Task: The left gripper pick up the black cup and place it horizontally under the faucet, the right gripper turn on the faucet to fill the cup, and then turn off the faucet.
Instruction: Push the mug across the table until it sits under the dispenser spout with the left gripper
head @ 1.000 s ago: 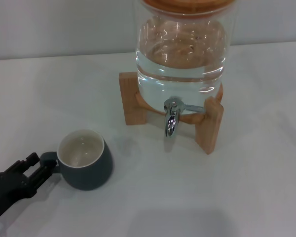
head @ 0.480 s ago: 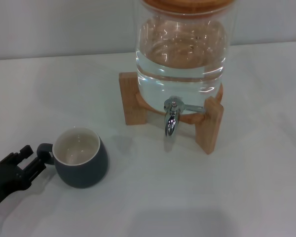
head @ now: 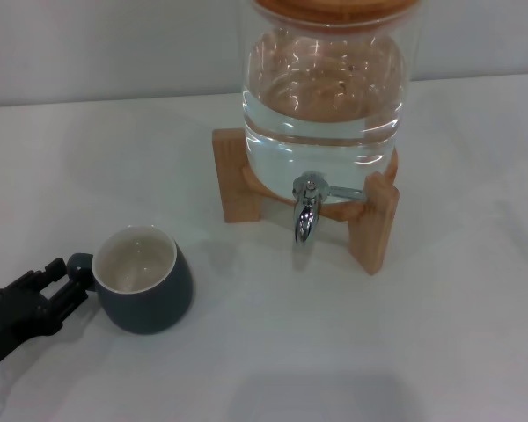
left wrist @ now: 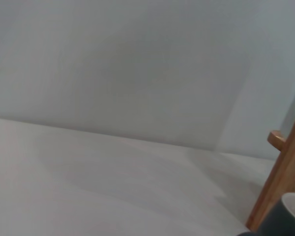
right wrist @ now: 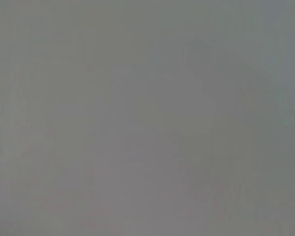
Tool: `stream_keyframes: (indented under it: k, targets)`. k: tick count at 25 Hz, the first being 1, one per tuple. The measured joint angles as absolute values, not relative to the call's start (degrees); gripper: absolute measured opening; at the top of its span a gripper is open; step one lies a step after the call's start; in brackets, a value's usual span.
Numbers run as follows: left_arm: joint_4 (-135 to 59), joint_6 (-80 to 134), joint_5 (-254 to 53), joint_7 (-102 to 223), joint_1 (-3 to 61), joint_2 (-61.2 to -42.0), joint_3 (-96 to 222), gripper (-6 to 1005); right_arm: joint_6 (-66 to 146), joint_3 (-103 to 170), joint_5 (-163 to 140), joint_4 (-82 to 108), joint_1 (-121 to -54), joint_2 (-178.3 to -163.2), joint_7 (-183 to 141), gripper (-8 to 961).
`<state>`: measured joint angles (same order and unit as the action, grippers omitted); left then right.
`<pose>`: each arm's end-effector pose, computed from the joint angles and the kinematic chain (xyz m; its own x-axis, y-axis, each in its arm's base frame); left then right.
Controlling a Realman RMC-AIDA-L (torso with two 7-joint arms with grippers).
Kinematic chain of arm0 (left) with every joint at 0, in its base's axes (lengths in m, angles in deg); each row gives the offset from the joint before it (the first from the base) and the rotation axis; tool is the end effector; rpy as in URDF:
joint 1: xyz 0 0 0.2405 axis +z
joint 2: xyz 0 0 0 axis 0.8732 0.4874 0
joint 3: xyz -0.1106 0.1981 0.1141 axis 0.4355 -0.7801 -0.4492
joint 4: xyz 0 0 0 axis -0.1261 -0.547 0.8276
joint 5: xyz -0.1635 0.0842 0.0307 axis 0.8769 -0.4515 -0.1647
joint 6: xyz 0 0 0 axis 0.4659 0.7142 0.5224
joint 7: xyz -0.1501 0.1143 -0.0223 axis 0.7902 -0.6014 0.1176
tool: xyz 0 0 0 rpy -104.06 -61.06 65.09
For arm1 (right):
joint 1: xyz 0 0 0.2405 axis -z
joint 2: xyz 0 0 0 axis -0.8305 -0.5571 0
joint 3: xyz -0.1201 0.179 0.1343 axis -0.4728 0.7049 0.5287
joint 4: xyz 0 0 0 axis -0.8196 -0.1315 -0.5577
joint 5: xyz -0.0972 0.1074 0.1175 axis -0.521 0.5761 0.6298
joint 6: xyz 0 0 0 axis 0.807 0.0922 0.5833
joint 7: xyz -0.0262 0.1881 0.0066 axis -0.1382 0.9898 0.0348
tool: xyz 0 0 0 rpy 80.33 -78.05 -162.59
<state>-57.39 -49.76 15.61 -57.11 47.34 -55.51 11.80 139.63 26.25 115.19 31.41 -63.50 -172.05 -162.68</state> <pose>-0.3252 0.2911 -0.0475 0.5352 0.4203 0.7327 0.8126 -0.4930 -0.3108 0.3678 0.2533 0.1570 0.6731 0.2734 -0.6872 -0.7024 -0.0549 -0.7097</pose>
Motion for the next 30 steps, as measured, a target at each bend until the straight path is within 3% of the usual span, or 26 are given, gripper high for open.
stream_keyframes:
  k: [16,21,24,30]
  targets:
    - [-60.76,-48.61,11.61,-56.76,46.34,-55.67,11.72,476,138.26,26.31,115.28,31.41,-64.27,-172.63,-162.79,816]
    - [-60.94,-48.59,11.09,-56.48,45.48,-55.73,11.7,248,137.71,26.31,115.28,31.41,-64.47,-172.63,-162.8,816]
    - [-61.72,-48.59,11.07,-56.67,45.27,-55.8,11.7,199,137.04,26.31,115.28,31.41,-64.65,-172.6,-162.79,816]
    - [-63.29,-48.83,11.07,-56.81,44.4,-55.96,11.54,199,136.34,26.31,115.28,31.41,-65.36,-172.6,-162.87,816]
